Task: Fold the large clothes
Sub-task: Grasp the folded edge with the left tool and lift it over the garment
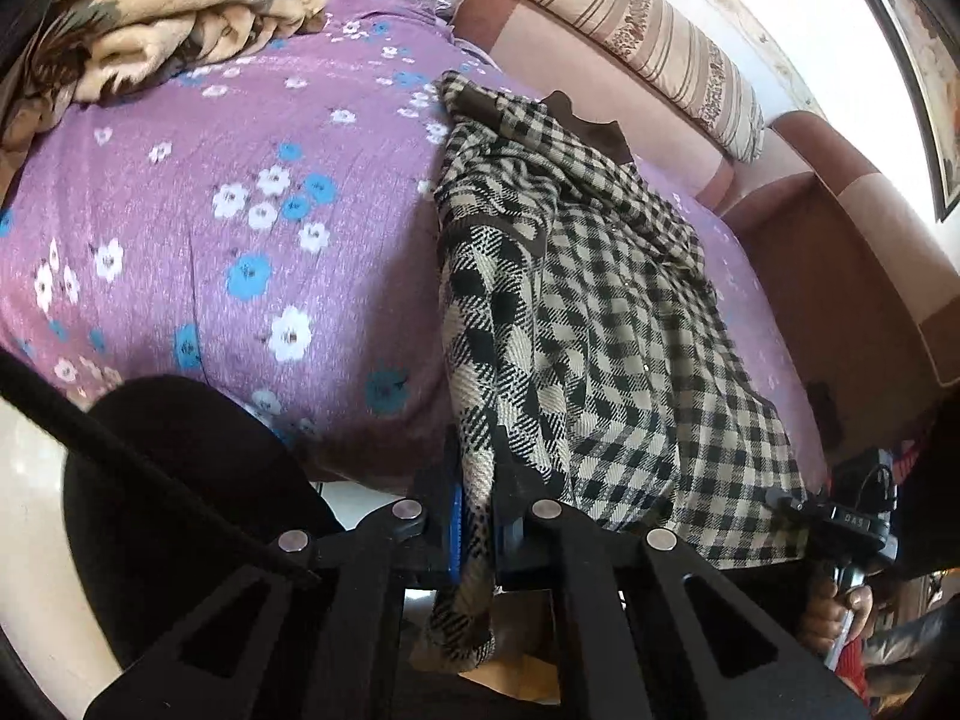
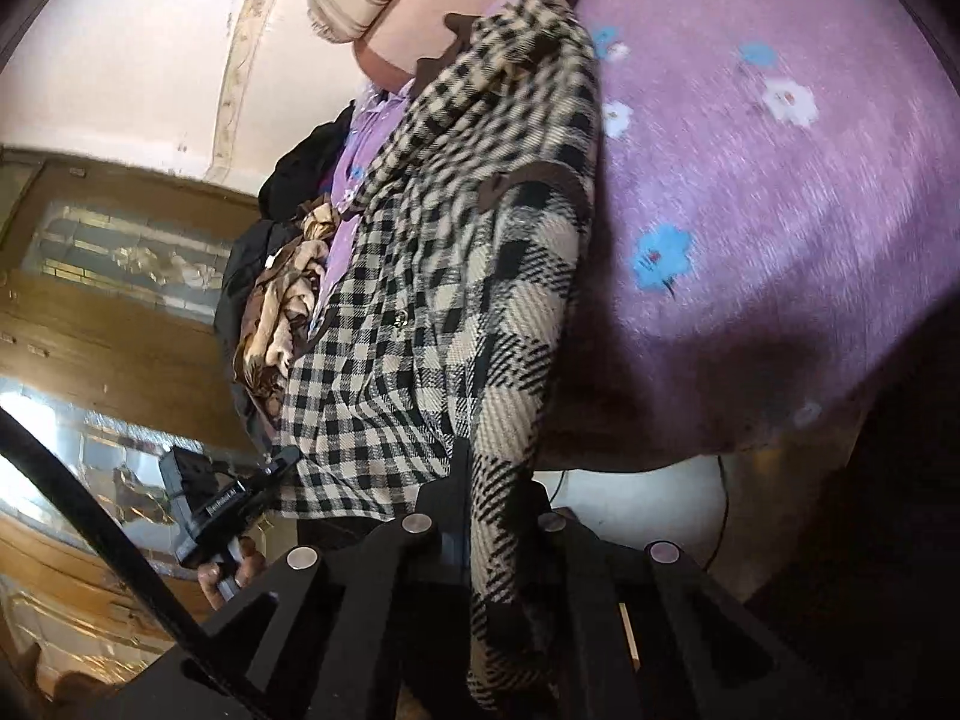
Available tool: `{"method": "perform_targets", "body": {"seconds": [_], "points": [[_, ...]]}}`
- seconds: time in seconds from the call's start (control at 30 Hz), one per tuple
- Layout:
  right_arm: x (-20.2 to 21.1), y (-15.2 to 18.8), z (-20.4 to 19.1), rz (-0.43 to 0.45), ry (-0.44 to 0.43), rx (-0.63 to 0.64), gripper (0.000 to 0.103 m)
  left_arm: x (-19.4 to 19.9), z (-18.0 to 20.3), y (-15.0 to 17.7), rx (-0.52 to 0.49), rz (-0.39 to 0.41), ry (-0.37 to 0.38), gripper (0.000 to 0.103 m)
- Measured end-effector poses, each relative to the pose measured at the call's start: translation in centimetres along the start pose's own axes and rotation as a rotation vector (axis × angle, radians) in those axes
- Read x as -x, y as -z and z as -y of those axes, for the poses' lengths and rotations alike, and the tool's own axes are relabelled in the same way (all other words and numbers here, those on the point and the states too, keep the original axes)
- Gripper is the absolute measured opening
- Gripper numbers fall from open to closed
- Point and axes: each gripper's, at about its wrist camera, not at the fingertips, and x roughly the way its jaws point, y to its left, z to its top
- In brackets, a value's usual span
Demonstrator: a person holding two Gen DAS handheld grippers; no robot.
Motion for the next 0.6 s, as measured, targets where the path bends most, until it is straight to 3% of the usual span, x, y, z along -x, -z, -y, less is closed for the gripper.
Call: {"method": "perform_targets", "body": {"seconds": [0.13,0.23,0.43,0.6], "points": [[0.7,-2.2,-1.8,0.009,-0.009,0.048,0.007,0.7,0.7,-1.9,-0.039,0.011,0.013,0.006],[1.1,-5.0,-3.1,0.038,-0.019,0.078,0.007,0.4,1.3,-5.1,-0.042,0.03,0.032,0.006],[0.2,-14.5,-5.2,0.155,0.025,0.089,0.007,-1.5,3.4,-13.6,-0.067,0.117,0.009,0.006],[-1.7,-22.1,-5.5,0.227,0.1,0.066,0.007,-6.3,4.3,-21.8,-0.021,0.134,-0.044,0.006]]}}
